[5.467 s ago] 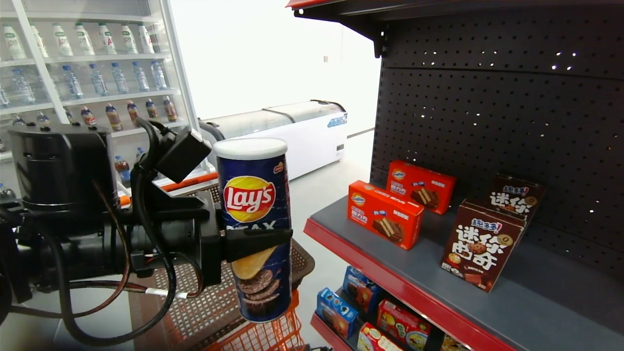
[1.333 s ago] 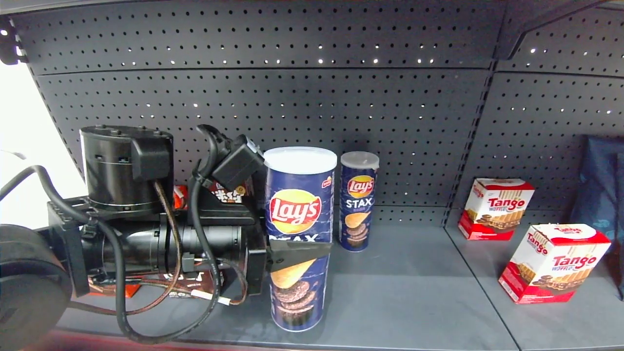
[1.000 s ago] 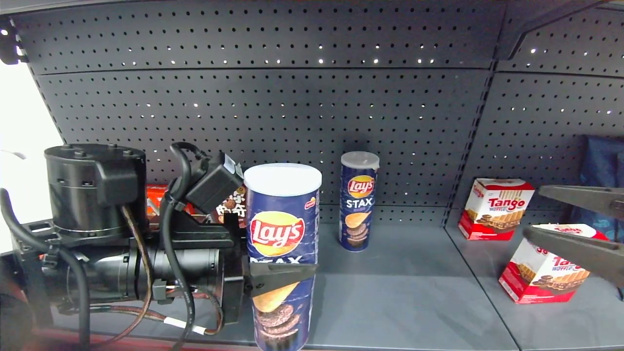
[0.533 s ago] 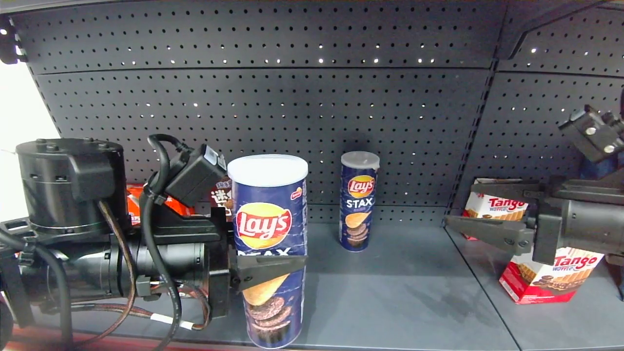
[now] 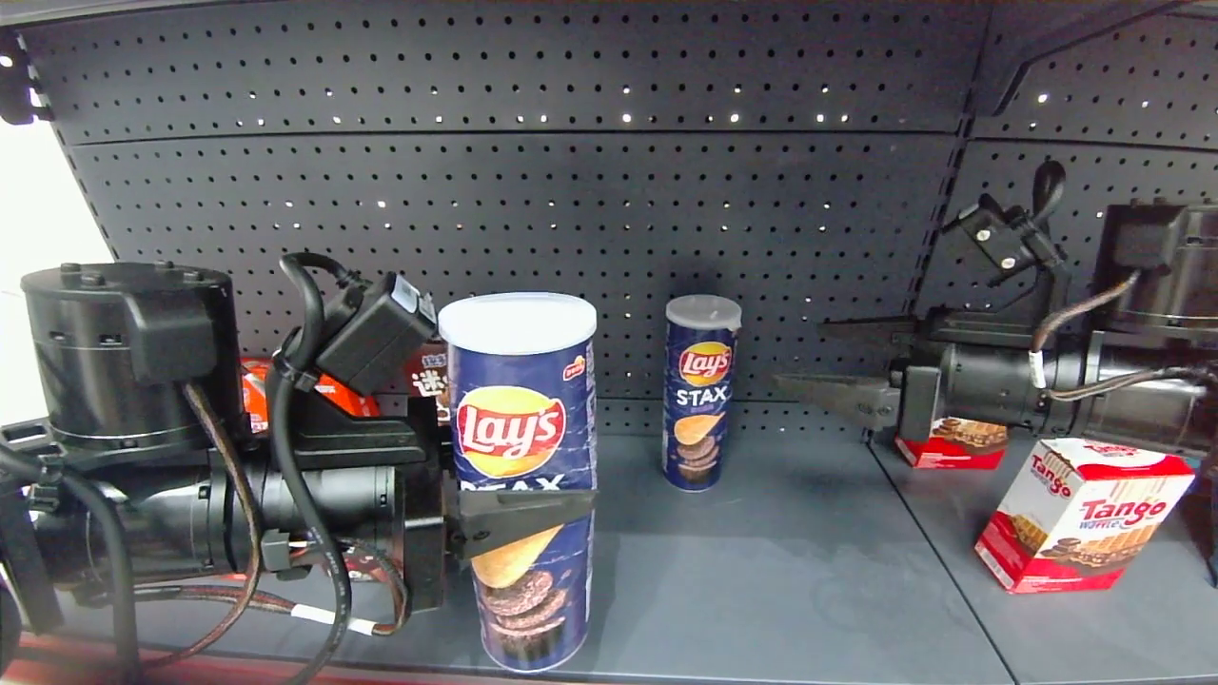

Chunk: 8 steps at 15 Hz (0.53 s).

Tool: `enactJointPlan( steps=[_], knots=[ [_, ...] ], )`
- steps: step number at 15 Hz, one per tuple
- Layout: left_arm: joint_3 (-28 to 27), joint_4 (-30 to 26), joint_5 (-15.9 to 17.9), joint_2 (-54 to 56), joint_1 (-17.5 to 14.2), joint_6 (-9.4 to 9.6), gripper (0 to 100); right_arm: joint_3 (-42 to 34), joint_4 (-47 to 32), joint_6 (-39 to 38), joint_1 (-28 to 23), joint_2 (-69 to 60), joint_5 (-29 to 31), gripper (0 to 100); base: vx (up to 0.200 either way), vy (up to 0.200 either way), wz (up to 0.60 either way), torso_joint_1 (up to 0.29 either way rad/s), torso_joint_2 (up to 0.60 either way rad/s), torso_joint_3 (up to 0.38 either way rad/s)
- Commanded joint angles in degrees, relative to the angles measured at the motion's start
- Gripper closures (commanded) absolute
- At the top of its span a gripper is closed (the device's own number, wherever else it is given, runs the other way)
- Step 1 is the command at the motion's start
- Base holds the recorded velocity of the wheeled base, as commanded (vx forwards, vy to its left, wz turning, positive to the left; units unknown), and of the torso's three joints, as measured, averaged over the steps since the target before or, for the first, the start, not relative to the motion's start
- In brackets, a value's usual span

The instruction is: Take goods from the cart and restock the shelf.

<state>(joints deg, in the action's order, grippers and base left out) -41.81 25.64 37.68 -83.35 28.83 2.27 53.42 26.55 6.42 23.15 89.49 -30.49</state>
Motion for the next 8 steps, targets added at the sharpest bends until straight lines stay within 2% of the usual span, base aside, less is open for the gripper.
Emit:
enactJointPlan(
  steps=[1,3,8],
  knots=[
    [-0.46,-0.15,0.02,-0.15,0.00,0.02,100,1.42,2.80,0.61,-2.14,5.43,-3.09,0,0.000,0.000,0.00,0.000,0.00,0.000],
    [-1.52,-0.32,0.02,-0.32,0.00,-0.07,100,0.99,8.78,2.28,-3.37,9.12,-4.32,0,0.000,0.000,0.00,0.000,0.00,0.000],
    [-3.89,-0.24,-0.06,-2.70,-0.09,-0.07,100,4.68,10.01,2.28,-3.46,14.31,-5.46,0,0.000,0.000,0.00,0.000,0.00,0.000]
  ],
)
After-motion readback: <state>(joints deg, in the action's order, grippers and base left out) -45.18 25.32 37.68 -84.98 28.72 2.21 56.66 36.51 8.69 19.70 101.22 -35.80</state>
